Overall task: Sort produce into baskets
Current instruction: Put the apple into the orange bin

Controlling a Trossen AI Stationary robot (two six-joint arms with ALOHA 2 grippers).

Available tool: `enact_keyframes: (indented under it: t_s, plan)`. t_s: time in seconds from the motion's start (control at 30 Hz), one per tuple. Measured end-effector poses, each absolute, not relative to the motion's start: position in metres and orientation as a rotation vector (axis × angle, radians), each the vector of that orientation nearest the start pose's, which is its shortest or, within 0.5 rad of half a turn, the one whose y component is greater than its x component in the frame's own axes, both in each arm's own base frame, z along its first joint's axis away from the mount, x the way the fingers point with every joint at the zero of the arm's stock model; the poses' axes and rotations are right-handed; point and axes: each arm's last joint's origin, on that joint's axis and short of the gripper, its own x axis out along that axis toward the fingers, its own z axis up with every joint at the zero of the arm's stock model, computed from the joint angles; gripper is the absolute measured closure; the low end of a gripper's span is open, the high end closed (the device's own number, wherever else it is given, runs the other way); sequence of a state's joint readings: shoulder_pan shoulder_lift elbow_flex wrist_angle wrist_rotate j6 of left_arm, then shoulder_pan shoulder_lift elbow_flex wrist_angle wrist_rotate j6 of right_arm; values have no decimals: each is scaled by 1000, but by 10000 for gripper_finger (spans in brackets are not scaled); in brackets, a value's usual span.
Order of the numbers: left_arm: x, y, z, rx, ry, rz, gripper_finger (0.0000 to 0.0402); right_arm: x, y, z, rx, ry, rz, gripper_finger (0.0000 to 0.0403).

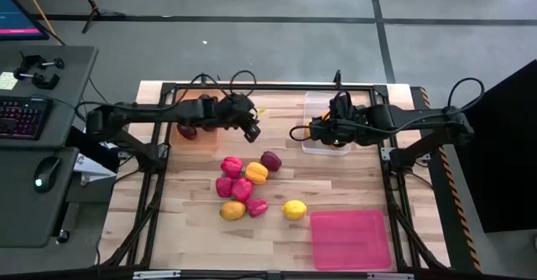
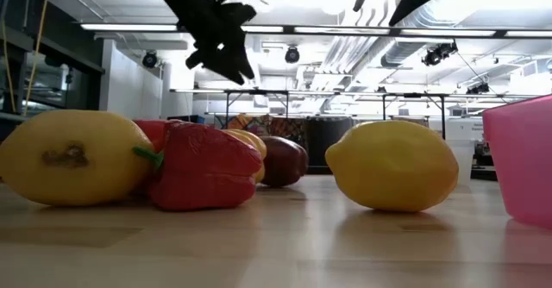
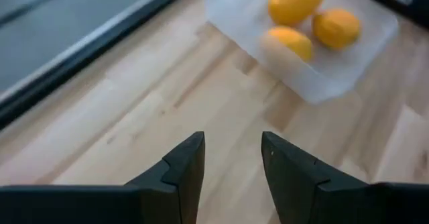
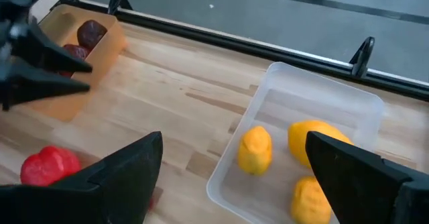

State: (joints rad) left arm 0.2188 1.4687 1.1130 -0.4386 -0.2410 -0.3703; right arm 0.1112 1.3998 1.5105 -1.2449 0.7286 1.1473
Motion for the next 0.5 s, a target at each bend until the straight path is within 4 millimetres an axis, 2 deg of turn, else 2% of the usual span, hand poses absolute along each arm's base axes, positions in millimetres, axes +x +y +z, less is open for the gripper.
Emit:
enact_keyframes:
  t_s: [0.2,0.33,0.5]
  plan:
    - [319,55,259,-249,758,297,248,250,7,369,549,590,-1037,47]
    - [332,44,251,-107,872,179,209,251,9,371,590,623,-997,47]
    - [358,42,257,63,962,78,148,251,10,380,653,639,-936,47]
